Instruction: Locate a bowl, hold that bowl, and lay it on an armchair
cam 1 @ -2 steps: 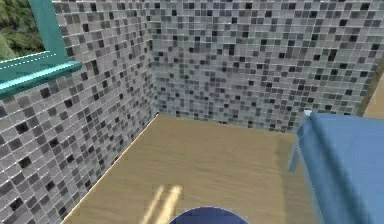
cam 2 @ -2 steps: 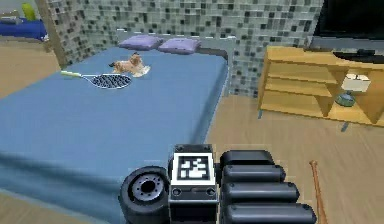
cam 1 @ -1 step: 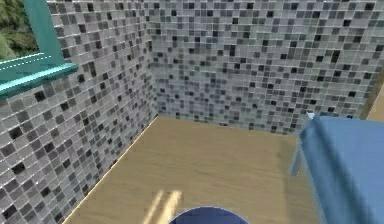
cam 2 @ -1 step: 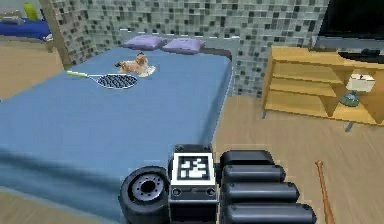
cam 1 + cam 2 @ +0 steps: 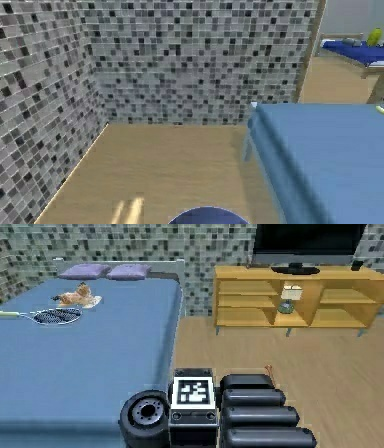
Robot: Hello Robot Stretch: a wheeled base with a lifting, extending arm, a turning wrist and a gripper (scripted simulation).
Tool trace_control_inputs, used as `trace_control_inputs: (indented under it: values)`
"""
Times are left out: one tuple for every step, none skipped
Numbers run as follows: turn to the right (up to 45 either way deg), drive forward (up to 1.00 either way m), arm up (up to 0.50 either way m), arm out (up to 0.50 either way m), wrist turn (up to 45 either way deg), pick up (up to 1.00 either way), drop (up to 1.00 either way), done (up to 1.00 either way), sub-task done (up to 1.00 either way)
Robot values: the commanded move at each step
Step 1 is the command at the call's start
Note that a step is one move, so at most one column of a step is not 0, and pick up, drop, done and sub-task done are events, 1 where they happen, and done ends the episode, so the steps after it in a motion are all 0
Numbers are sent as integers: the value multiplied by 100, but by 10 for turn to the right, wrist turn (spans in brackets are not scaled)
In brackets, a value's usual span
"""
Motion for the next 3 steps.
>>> trace_control_inputs:
  values:
    - [0,100,0,0,0,0,0,0,0]
    - [0,95,0,0,0,0,0,0,0]
    - [450,0,0,0,0,0,0,0,0]
